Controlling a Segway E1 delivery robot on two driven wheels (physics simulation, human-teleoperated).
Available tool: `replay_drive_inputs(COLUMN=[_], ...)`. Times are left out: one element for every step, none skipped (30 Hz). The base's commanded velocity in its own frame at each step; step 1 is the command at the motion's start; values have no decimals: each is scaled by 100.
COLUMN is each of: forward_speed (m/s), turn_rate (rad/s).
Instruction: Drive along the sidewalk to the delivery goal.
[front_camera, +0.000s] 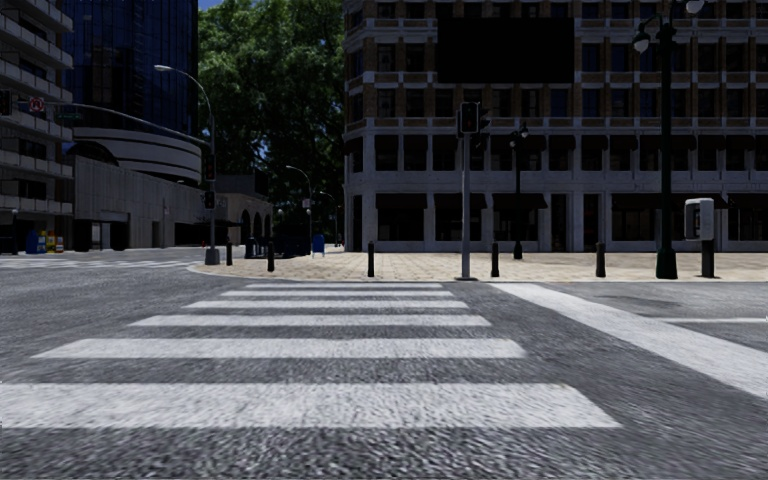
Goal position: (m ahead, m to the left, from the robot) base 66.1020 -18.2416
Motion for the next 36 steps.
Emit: replay_drive_inputs(forward_speed=[200,200,200,200,200,200,200,200,200,200,200,200,200,200,200,200,200,200,200,200,200,200,200,200,200,200,200,200,200,200,200,200,200,200,200,200], turn_rate=[59,76,82,84,85,85,85,76,55,47,35,18,18,6,1,0,0,0,0,0,0,0,0,0,0,0,0,0,0,5,20,40,56,61,62,62])
